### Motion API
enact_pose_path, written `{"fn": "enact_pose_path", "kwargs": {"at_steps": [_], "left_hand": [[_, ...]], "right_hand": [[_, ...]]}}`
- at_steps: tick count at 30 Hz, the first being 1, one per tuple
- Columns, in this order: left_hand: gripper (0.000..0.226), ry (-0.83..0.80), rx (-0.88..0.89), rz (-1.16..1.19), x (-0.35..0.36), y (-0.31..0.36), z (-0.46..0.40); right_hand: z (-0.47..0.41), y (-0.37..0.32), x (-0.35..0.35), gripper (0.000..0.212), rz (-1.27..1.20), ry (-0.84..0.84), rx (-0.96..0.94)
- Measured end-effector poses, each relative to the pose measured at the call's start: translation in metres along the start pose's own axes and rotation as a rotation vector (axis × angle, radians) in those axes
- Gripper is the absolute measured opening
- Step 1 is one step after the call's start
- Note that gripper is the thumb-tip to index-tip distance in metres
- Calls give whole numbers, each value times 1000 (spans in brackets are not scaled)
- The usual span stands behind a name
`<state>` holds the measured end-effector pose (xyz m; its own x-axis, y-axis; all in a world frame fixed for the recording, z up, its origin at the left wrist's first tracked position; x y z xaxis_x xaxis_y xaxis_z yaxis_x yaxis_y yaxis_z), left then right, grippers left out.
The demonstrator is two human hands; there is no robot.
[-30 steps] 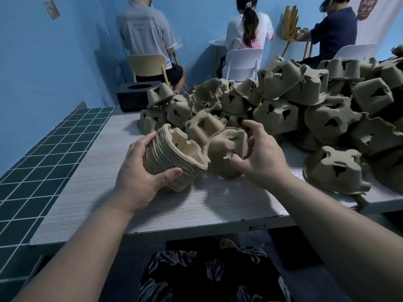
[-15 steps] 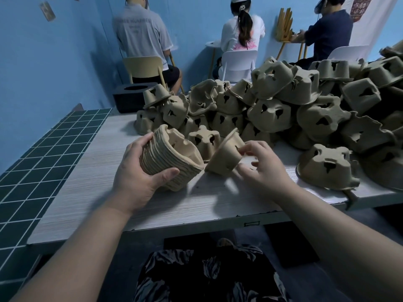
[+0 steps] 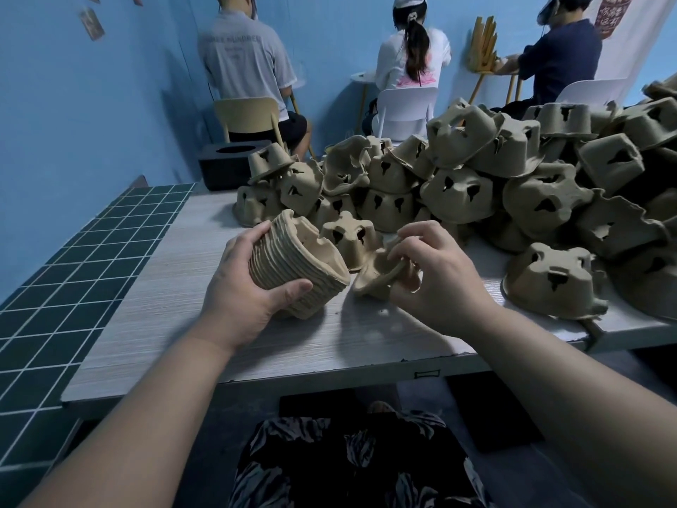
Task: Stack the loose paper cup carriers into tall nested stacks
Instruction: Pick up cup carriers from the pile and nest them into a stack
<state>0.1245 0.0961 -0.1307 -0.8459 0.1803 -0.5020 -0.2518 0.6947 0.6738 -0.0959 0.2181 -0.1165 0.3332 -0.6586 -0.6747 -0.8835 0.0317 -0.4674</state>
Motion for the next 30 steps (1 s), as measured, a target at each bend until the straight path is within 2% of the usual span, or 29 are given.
{"fn": "enact_pose_path", "kwargs": {"at_steps": [5, 10, 16, 21, 26, 30], "left_hand": [[102, 4, -7, 16, -1, -2, 1], [96, 6, 3, 25, -1, -3, 1], [102, 21, 2, 30, -2, -3, 1], [104, 18, -8, 33, -3, -3, 1], [105, 11, -17, 29, -3, -4, 2], [105, 17, -19, 34, -2, -5, 2]], "right_hand": [[-1, 6, -8, 13, 50, 51, -1], [-7, 6, -21, 32, 106, 184, 29], [-13, -2, -21, 28, -75, 284, 72], [-16, -20, -4, 19, -138, 221, 71], [-9, -34, 14, 12, -102, 119, -43], [-7, -32, 18, 23, -111, 76, -62]]}}
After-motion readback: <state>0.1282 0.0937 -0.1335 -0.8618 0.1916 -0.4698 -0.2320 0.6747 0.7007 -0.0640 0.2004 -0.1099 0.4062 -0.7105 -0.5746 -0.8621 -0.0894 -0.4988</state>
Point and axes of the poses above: each hand's wrist, its own z-axis away from the middle knuckle, its own x-axis out of the palm, y = z × x, the point moved 6 cm from there along -z, towards the middle knuckle, and after that the axes turned 12 degrees about x, right-handed, at the moved point
